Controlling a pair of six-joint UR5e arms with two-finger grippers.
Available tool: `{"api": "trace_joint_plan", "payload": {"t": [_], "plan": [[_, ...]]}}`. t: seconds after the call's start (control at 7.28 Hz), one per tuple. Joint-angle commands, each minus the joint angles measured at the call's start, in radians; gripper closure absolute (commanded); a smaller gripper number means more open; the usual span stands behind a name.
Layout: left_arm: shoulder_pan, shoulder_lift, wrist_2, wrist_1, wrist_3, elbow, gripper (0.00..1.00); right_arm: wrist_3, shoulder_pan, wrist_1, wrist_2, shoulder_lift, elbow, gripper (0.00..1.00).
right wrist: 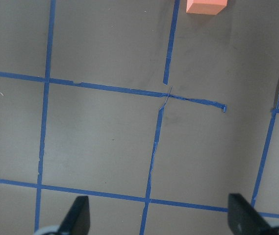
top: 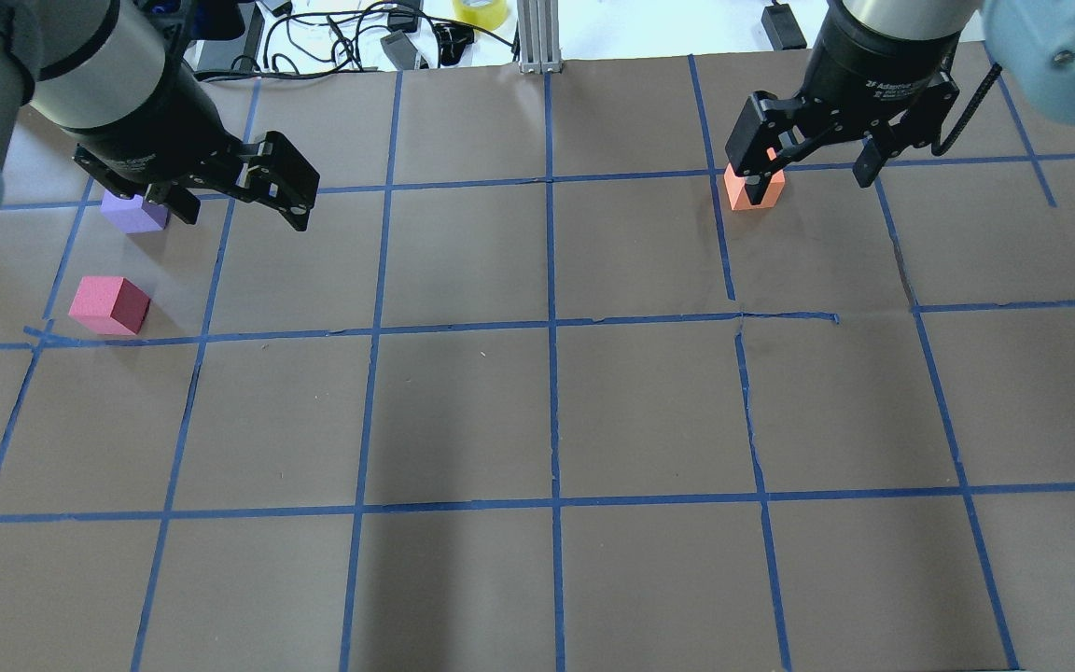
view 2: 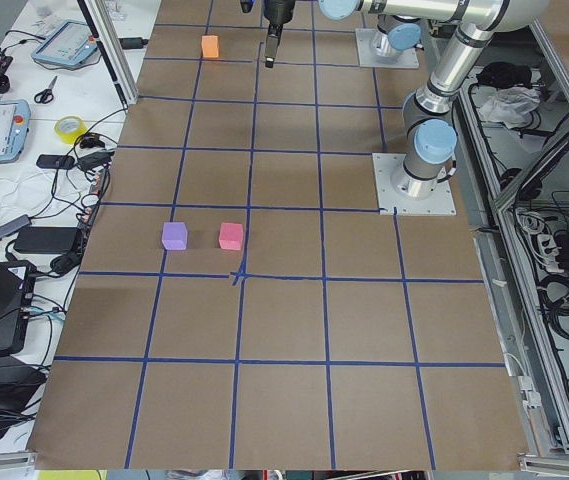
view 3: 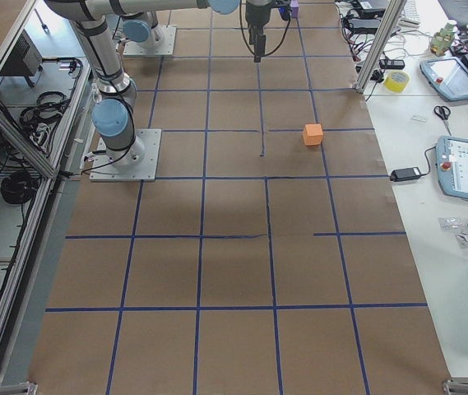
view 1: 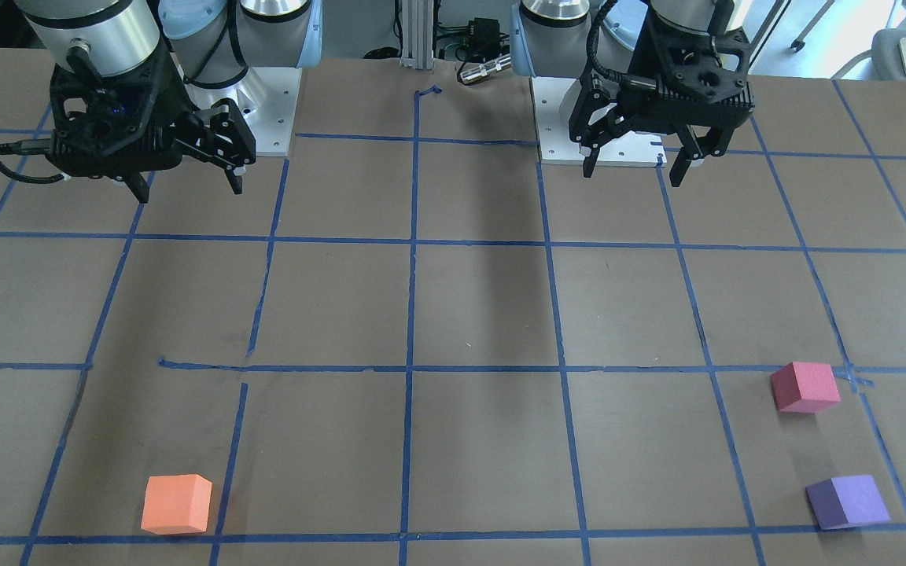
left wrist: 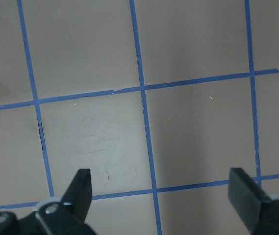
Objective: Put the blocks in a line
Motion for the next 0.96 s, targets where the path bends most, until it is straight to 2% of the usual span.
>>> {"api": "trace_joint_plan", "payload": {"t": [0.0, 0.55, 0.82], "plan": [[0.000, 0.000, 0.000, -0.001, 0.000, -0.001, 0.00, 0.005, 0.000, 0.003, 0.003, -0.003, 0.000, 0.00], [0.000, 0.000, 0.000, 0.000, 0.000, 0.000, 0.00, 0.022, 0.000, 0.002, -0.004, -0.002, 0.002, 0.00], [0.000, 0.001, 0.000, 0.000, 0.000, 0.000, 0.00, 0.019, -0.006, 0.051, -0.004, 0.013, 0.003, 0.00]]}}
